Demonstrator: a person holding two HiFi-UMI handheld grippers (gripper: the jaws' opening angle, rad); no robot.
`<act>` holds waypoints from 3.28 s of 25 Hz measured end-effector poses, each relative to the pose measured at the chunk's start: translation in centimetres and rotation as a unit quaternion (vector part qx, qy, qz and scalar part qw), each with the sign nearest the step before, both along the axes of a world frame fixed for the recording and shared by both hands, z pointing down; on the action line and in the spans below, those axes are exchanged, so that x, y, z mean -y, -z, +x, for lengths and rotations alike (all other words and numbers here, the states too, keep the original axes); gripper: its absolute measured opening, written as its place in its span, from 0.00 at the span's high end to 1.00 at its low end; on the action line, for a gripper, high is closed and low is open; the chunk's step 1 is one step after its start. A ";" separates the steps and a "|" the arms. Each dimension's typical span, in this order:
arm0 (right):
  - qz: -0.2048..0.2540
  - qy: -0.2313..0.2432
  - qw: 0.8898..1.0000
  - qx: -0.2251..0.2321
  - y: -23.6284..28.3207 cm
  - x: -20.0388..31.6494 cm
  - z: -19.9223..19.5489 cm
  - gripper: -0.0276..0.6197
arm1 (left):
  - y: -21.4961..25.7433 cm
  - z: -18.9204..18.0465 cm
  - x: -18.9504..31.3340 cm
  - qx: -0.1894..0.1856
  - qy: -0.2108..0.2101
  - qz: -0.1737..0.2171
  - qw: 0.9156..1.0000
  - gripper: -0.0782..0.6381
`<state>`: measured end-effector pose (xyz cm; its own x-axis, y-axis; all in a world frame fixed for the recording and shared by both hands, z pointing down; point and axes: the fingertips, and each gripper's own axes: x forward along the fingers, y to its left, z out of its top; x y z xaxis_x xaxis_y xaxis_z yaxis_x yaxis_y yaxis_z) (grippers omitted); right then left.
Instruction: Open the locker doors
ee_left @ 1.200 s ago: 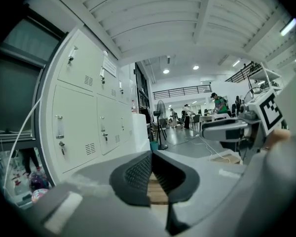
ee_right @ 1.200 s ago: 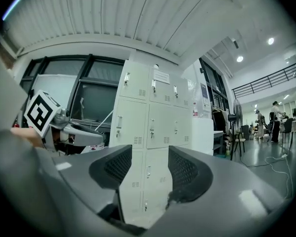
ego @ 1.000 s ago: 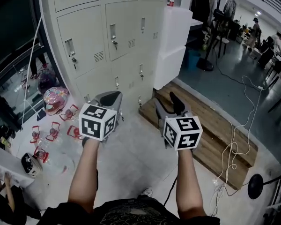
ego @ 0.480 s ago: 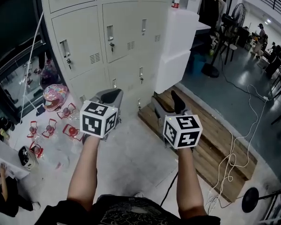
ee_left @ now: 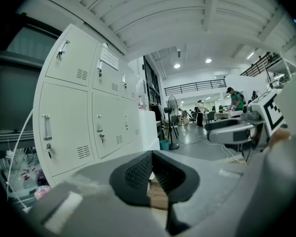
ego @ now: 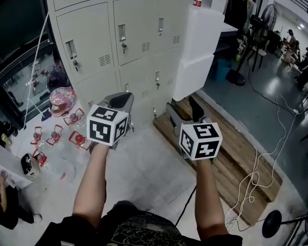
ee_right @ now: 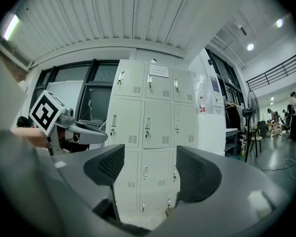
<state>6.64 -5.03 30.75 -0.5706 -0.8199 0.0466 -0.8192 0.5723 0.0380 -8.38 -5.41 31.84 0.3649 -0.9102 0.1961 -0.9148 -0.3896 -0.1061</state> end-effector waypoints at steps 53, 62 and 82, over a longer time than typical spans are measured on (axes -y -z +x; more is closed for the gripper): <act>-0.004 0.157 0.987 -0.011 2.3 32.4 -27.8 0.47 | 1.7 -23.5 29.3 0.002 0.119 0.008 0.993 0.89; 0.008 0.236 0.972 0.006 3.4 33.9 -30.7 0.47 | 1.1 -24.6 29.8 0.025 0.166 0.002 0.986 0.89; 0.002 0.399 0.917 0.011 4.1 36.5 -34.4 0.47 | 1.1 -24.8 29.2 0.031 0.317 -0.012 0.948 0.89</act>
